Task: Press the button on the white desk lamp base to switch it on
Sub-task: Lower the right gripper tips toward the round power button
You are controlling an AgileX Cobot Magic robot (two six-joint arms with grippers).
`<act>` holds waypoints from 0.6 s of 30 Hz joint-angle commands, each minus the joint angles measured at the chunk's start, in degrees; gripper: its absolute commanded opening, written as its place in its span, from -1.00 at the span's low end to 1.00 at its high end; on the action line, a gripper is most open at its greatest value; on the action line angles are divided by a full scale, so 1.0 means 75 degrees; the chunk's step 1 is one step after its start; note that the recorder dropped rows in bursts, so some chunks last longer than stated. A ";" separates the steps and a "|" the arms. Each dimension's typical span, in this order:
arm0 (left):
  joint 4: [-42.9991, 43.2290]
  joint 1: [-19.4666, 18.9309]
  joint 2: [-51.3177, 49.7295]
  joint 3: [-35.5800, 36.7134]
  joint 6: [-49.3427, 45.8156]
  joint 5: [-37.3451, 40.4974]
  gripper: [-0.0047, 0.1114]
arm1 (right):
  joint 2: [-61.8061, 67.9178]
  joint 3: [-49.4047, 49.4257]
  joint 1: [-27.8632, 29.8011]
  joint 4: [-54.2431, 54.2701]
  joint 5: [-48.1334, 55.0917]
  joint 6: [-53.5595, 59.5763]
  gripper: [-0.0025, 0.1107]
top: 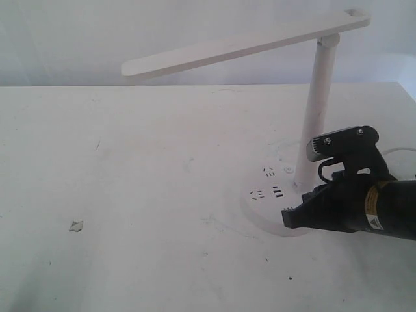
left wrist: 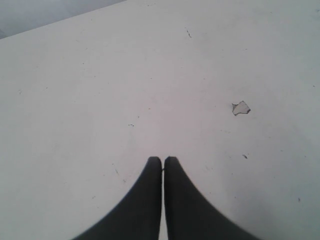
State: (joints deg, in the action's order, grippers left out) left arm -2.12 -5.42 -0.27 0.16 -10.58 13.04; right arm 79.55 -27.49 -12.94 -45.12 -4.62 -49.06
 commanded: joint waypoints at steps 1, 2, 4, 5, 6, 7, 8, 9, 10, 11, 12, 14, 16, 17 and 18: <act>-0.0050 -0.0014 0.0037 -0.0021 0.0005 -0.0021 -0.90 | -0.0004 -0.0122 0.0065 0.0227 -0.0058 -0.0046 -0.96; -0.0050 -0.0014 0.0037 -0.0021 0.0005 -0.0021 -0.90 | -0.0004 -0.0158 0.0065 0.0227 0.0126 -0.0046 -0.96; -0.0050 -0.0014 0.0037 -0.0021 0.0005 -0.0021 -0.90 | -0.0004 -0.0192 0.0065 0.0227 0.0395 -0.0046 -0.96; -0.0050 -0.0014 0.0037 -0.0021 0.0005 -0.0021 -0.90 | -0.0004 -0.0188 0.0065 0.0227 0.0482 -0.0046 -0.96; -0.0050 -0.0014 0.0037 -0.0021 0.0005 -0.0021 -0.90 | -0.0004 -0.0188 0.0065 0.0227 0.0526 -0.0046 -0.96; -0.0050 -0.0014 0.0037 -0.0021 0.0005 -0.0021 -0.90 | -0.0004 -0.0188 0.0065 0.0227 0.0568 -0.0046 -0.96; -0.0050 -0.0014 0.0037 -0.0021 0.0005 -0.0021 -0.90 | -0.0004 -0.0188 0.0065 0.0227 0.0568 -0.0046 -0.96; -0.0050 -0.0014 0.0037 -0.0021 0.0005 -0.0021 -0.90 | -0.0004 -0.0188 0.0065 0.0227 0.0568 -0.0046 -0.96; -0.0050 -0.0014 0.0037 -0.0021 0.0005 -0.0021 -0.90 | -0.0004 -0.0188 0.0065 0.0227 0.0568 -0.0046 -0.96; -0.0050 -0.0014 0.0037 -0.0021 0.0005 -0.0021 -0.90 | -0.0004 -0.0188 0.0065 0.0227 0.0568 -0.0046 -0.96; -0.0050 -0.0014 0.0037 -0.0021 0.0005 -0.0021 -0.90 | -0.0004 -0.0188 0.0065 0.0245 0.0561 -0.0046 -0.96; -0.0050 -0.0014 0.0037 -0.0021 0.0005 -0.0021 -0.90 | -0.0004 -0.0188 0.0065 0.0265 0.0561 -0.0046 -0.96; -0.0050 -0.0014 0.0037 -0.0021 0.0005 -0.0021 -0.90 | -0.0004 -0.0188 0.0065 0.0265 0.0561 -0.0046 -0.96; -0.0050 -0.0014 0.0037 -0.0021 0.0005 -0.0021 -0.90 | -0.0004 -0.0188 0.0065 0.0265 0.0561 -0.0046 -0.96; -0.0050 -0.0014 0.0037 -0.0021 0.0005 -0.0021 -0.90 | -0.0004 -0.0188 0.0065 0.0265 0.0561 -0.0046 -0.96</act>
State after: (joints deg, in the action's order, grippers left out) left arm -2.12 -5.42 -0.27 0.16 -10.58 13.04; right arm 79.55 -28.67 -12.94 -43.44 -0.68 -49.06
